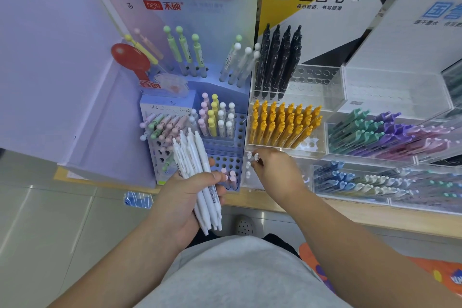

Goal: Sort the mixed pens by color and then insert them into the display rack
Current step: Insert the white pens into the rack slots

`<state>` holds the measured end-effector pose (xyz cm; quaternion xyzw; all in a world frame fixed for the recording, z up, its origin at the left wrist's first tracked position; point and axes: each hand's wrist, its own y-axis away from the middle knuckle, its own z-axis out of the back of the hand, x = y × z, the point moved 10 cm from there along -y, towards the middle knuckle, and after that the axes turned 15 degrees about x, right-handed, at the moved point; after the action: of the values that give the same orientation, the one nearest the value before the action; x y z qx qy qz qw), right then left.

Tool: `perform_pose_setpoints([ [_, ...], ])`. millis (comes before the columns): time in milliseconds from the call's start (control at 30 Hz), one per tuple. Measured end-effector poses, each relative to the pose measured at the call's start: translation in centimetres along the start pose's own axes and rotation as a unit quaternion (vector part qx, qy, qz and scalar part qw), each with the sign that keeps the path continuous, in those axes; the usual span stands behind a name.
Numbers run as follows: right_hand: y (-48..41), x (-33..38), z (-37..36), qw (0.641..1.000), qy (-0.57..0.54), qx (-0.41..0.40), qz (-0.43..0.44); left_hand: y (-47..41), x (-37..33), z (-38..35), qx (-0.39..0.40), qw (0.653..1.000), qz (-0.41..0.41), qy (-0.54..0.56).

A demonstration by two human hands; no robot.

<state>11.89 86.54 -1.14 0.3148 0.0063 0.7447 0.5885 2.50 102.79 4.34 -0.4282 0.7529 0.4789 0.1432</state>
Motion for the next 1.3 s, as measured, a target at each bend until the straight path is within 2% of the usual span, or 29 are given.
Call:
perform_pose_setpoints([
  [300, 2.4, -2.2, 2.1, 0.998, -0.046, 0.008, -0.034, -0.7, 0.0, -0.9, 0.012, 1.0, 0.009, -0.019],
  [400, 4.4, -1.7, 4.3, 0.99, -0.14, 0.012, -0.015, -1.1, 0.0, -2.0, 0.035, 0.998, 0.018, -0.04],
  [567, 6.9, 2.0, 6.4, 0.926, -0.365, 0.083, 0.043, -1.8, -0.4, -4.5, 0.05, 0.998, -0.001, -0.027],
  [667, 7.9, 3.9, 6.3, 0.884, -0.448, 0.117, 0.069, -2.4, -0.8, -5.2, 0.029, 0.999, -0.015, 0.021],
  [733, 8.1, 4.1, 6.1, 0.868, -0.478, 0.114, 0.073, -2.7, -1.0, -5.4, 0.017, 0.999, -0.015, 0.034],
  [1033, 8.2, 3.1, 6.2, 0.853, -0.511, 0.084, 0.06, -2.8, -0.5, -6.0, 0.014, 0.999, -0.014, 0.038],
  [1300, 8.1, 3.9, 5.4, 0.867, -0.482, 0.109, 0.065, -2.3, -0.8, -5.1, 0.003, 1.0, -0.024, 0.009],
])
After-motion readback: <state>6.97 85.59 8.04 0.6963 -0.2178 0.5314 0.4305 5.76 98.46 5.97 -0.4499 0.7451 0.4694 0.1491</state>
